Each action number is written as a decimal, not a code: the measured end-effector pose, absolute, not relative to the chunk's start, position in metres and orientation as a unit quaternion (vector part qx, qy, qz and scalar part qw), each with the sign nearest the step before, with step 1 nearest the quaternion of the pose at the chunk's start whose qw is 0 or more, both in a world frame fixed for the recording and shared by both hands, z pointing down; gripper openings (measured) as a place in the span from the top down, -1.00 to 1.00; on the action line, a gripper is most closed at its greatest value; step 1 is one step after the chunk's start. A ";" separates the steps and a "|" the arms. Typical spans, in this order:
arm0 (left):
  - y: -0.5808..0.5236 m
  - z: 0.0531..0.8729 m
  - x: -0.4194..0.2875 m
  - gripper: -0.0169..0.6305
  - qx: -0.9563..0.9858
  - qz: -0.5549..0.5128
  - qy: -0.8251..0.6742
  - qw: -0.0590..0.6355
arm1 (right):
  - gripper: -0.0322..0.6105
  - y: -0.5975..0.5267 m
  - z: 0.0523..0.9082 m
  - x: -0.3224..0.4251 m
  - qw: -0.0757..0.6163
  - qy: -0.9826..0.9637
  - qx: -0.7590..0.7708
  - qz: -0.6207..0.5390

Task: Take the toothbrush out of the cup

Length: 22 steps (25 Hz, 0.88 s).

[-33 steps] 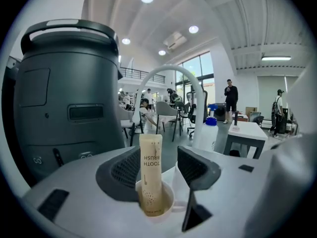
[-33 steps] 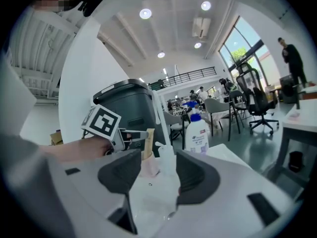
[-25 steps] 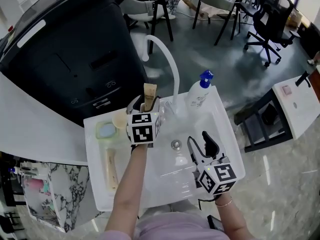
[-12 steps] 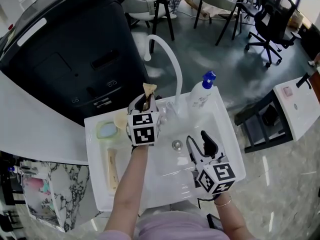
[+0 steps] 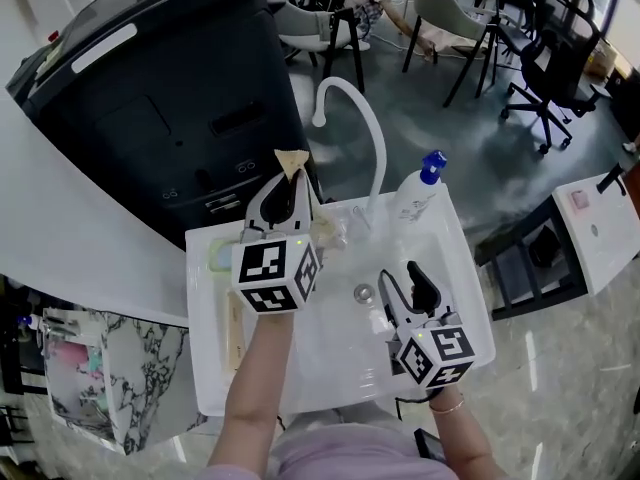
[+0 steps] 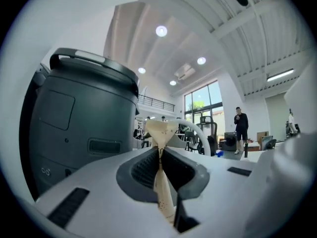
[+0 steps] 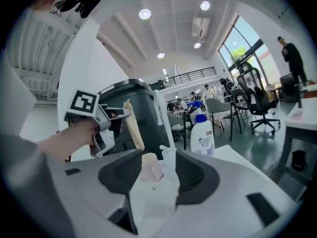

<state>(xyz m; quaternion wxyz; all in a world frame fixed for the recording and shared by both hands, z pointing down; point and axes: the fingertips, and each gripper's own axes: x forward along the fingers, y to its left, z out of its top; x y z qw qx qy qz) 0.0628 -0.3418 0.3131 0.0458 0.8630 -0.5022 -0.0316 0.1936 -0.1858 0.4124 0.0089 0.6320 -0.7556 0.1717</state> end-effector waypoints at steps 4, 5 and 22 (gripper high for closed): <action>-0.318 0.292 0.037 0.89 0.860 -0.051 -0.506 0.040 | 0.23 -0.184 0.408 0.179 0.008 -0.766 0.620 0.170; -0.313 0.292 0.029 0.89 0.858 -0.050 -0.509 0.044 | 0.23 -0.183 0.407 0.174 0.008 -0.769 0.616 0.169; -0.231 0.354 -0.146 0.91 0.786 0.023 -0.609 0.108 | 0.25 -0.181 0.398 0.055 0.017 -0.838 0.519 0.165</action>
